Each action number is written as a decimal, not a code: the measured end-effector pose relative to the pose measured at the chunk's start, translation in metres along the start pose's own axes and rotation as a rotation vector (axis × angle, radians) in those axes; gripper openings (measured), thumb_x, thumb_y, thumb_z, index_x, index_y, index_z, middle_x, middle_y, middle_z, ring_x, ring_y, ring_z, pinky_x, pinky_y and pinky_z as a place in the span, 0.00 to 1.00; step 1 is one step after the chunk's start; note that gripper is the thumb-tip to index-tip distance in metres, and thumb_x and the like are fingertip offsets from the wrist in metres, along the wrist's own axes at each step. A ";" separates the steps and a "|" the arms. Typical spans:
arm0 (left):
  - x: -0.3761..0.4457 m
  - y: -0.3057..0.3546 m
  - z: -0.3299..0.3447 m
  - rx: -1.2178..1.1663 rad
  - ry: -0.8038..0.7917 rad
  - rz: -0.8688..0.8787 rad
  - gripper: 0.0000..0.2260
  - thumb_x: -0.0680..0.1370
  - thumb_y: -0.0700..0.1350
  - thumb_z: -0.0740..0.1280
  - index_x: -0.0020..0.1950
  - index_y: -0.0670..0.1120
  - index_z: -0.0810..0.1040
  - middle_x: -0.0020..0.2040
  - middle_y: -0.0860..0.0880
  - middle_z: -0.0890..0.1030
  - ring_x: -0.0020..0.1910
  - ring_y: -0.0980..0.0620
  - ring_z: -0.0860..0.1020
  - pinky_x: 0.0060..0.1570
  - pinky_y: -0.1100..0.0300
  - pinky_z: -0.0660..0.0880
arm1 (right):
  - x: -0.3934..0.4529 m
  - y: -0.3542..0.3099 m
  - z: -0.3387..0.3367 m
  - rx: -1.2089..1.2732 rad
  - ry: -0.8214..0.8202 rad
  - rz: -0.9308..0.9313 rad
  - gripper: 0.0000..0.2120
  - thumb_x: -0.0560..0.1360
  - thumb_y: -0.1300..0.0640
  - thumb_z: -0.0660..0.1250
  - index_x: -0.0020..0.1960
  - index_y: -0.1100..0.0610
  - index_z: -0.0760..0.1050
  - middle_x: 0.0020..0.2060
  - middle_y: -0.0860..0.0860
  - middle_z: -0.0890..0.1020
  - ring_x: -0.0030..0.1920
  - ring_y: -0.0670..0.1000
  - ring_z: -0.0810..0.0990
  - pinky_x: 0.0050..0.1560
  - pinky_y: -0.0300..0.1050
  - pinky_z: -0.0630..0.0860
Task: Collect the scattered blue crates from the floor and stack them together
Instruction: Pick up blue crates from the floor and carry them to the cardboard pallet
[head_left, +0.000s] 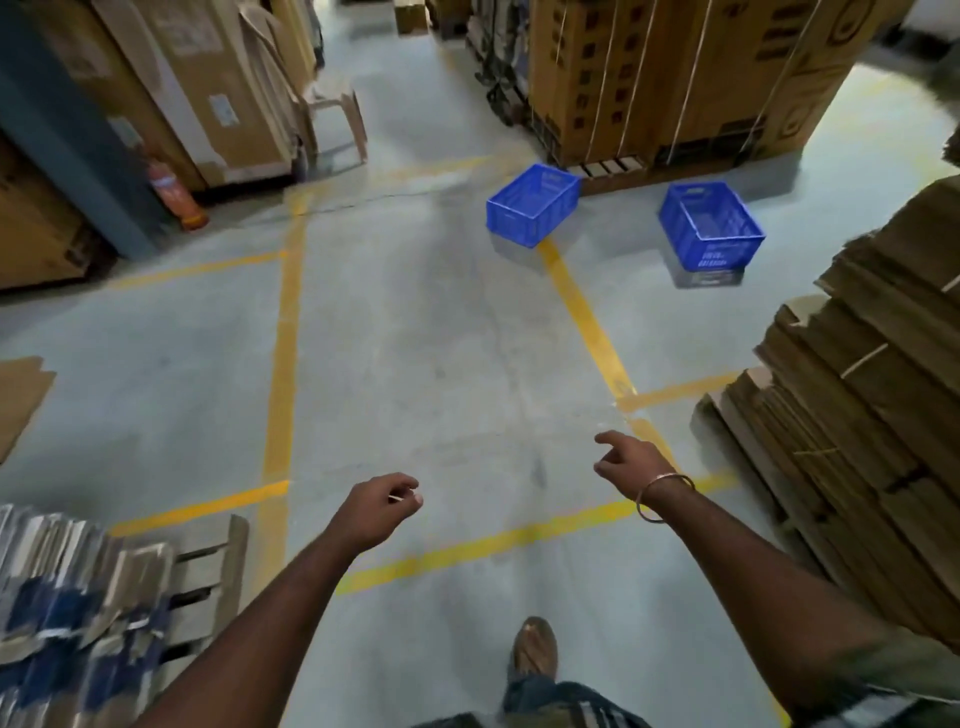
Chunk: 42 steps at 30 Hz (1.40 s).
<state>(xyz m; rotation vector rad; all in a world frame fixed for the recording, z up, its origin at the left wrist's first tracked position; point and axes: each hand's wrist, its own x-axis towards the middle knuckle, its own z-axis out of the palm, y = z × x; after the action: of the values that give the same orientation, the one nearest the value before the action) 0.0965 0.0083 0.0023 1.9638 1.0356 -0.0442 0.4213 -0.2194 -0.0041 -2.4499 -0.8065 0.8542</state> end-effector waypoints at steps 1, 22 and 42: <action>0.021 0.009 -0.002 0.004 -0.004 0.003 0.07 0.76 0.50 0.71 0.53 0.57 0.80 0.49 0.56 0.84 0.48 0.61 0.81 0.48 0.63 0.75 | 0.022 -0.001 -0.012 -0.010 0.003 0.003 0.23 0.71 0.54 0.68 0.66 0.49 0.74 0.42 0.46 0.83 0.50 0.52 0.81 0.51 0.46 0.76; 0.501 0.127 -0.101 0.215 -0.313 -0.127 0.24 0.76 0.56 0.70 0.69 0.49 0.74 0.62 0.45 0.80 0.60 0.48 0.77 0.58 0.59 0.72 | 0.445 -0.124 -0.185 -0.169 -0.032 0.055 0.29 0.73 0.54 0.70 0.73 0.53 0.66 0.61 0.57 0.79 0.61 0.57 0.77 0.59 0.47 0.72; 0.926 0.347 -0.109 0.182 -0.088 -0.163 0.25 0.72 0.57 0.67 0.67 0.50 0.76 0.58 0.48 0.82 0.54 0.48 0.80 0.56 0.51 0.78 | 0.876 -0.103 -0.394 -0.107 -0.090 0.209 0.36 0.73 0.52 0.70 0.76 0.54 0.59 0.65 0.59 0.76 0.63 0.59 0.76 0.63 0.52 0.73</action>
<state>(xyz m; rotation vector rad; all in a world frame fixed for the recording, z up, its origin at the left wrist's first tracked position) 0.8963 0.5961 -0.0625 2.0143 1.1653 -0.3226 1.2061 0.3429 -0.0304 -2.6409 -0.6502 1.0273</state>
